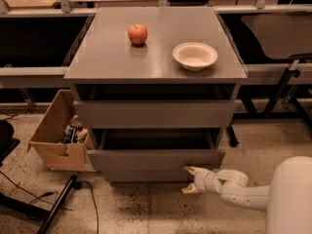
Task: Close middle drawer
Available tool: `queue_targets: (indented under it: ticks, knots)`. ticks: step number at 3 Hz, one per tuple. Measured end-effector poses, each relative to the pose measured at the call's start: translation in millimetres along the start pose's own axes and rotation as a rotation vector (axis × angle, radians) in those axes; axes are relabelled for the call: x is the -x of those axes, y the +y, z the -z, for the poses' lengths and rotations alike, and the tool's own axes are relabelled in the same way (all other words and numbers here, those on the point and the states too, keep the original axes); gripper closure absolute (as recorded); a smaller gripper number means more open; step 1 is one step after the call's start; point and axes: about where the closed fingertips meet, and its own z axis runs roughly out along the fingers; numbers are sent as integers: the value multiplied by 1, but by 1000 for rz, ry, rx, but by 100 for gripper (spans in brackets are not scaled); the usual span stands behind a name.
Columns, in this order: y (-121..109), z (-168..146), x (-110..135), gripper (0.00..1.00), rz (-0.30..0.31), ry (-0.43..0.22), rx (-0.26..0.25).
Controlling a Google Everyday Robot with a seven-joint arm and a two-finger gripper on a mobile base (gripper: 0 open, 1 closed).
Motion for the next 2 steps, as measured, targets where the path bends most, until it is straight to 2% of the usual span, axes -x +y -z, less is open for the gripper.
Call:
queue_targets:
  ticks: [2]
  knots:
    - [0, 0, 0, 0, 0, 0, 0]
